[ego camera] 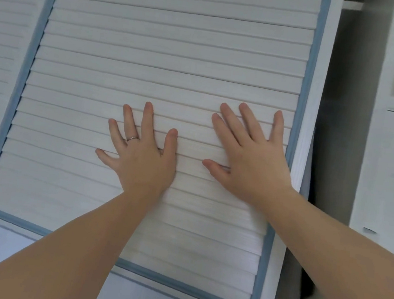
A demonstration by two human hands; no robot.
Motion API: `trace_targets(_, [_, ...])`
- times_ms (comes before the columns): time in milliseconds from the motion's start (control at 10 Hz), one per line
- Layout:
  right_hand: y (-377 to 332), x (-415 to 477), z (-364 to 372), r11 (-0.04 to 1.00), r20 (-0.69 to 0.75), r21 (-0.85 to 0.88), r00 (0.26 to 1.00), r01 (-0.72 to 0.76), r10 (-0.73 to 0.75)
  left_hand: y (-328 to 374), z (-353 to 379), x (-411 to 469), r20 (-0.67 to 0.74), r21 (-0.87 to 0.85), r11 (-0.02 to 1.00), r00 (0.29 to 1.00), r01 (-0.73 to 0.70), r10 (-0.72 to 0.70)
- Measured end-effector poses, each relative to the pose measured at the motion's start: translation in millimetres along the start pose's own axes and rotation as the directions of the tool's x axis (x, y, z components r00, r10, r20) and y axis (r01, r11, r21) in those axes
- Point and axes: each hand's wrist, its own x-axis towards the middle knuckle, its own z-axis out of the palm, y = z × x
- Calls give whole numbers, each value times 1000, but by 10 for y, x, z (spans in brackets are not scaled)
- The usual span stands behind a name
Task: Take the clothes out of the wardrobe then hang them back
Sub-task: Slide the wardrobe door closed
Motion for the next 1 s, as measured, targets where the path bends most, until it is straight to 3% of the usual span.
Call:
trace_targets(300, [430, -327, -25, 999, 16, -3, 999, -50, 50, 417, 148, -318, 4, -41, 999, 1000, -8, 8])
trace_targets(700, [469, -408, -62, 992, 77, 51, 990, -119, 115, 497, 138, -379, 69, -53, 998, 997, -25, 29])
trace_targets(800, [417, -388, -184, 984, 174, 72, 974, -161, 146, 448, -7, -382, 189, -68, 996, 980, -50, 62])
trace_targets(900, [349, -306, -427, 974, 322, 73, 930, -214, 180, 318, -283, -318, 380, -50, 990, 914, -133, 142])
trace_targets(1000, [275, -206, -778, 968, 474, 36, 856, -250, 203, 184, -699, -174, 575, -6, 962, 786, -272, 226])
